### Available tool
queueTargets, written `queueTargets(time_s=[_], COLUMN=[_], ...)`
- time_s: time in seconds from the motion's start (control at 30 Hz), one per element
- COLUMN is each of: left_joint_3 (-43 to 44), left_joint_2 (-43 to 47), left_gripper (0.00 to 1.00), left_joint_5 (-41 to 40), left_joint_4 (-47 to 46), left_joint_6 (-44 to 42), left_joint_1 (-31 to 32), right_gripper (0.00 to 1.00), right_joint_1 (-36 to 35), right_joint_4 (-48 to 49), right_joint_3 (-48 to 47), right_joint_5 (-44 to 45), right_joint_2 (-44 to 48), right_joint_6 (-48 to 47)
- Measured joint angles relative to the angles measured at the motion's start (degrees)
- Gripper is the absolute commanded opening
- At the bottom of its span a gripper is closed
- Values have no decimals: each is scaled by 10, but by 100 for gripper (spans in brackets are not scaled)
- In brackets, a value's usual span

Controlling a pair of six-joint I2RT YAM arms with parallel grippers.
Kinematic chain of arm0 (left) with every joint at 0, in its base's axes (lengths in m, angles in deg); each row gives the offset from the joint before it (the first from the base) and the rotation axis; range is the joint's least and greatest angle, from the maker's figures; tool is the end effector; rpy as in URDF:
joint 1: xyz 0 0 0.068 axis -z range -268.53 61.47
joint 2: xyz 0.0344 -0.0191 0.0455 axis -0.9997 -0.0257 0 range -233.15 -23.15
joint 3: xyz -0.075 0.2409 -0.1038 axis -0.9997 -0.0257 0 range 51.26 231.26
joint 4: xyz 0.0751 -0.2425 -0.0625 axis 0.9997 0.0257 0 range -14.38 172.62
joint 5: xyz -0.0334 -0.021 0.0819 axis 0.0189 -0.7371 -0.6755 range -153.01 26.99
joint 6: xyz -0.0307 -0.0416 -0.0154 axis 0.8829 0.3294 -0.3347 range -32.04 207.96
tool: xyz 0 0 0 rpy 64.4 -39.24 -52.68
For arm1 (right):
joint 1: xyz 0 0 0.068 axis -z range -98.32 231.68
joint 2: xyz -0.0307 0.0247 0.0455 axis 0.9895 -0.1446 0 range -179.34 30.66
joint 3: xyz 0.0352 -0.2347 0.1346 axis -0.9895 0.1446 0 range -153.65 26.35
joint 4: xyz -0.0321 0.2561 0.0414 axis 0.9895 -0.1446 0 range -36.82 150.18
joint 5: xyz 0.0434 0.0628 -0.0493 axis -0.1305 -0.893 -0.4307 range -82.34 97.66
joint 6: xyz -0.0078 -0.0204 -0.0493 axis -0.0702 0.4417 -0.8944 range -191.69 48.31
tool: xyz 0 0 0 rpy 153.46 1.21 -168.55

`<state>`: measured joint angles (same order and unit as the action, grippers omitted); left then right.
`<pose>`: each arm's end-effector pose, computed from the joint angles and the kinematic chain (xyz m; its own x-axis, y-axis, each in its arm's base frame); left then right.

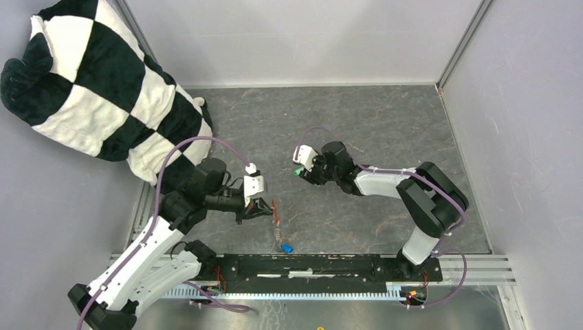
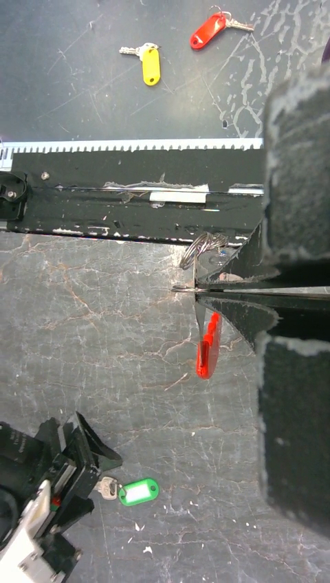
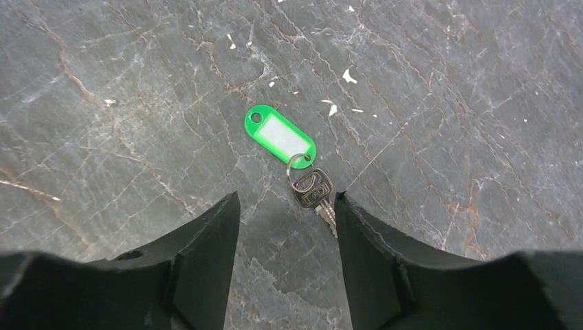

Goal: Put the keys on the keyring
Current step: Pick up the key from the center of the board.

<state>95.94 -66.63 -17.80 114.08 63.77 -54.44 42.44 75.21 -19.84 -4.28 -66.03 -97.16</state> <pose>0.1109 -0.1055 0.3003 -0.1040 0.4189 -0.9021 0.9923 0.1045 -0.0659 0.2597 0.2218 0.1618 -0.0833 -0.6114 -0.7869 -0.8699 0.4299 -0.2419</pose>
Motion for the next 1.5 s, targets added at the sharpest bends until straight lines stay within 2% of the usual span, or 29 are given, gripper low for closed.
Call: queueTargets(time_s=[0.23,0.43,0.53,0.63,0.8,1.17,1.5], left_joint_3=[0,3,12,24,39,41,41], left_joint_2=[35,44,46,47,47,48,47], left_gripper=[2,2,2,2,2,2,2], left_joint_5=[-2,-2,-2,-1,-1,-1,4], left_joint_4=[5,11,15,18,18,21,22], left_joint_6=[17,17,17,17,17,16,16], left_joint_1=[0,0,0,0,0,0,0], right_gripper=[46,35,36,45,52,52,49], right_joint_1=[3,11,15,17,18,24,31], right_joint_4=[8,9,8,4,-3,-5,2], right_joint_3=[-29,-47,-52,-54,-54,-53,-27], right_joint_5=[-1,0,-1,-6,-20,-46,-92], right_joint_2=[-48,-54,-59,-66,-68,-65,-26], right_joint_6=[-19,-29,-32,-33,-31,-18,-5])
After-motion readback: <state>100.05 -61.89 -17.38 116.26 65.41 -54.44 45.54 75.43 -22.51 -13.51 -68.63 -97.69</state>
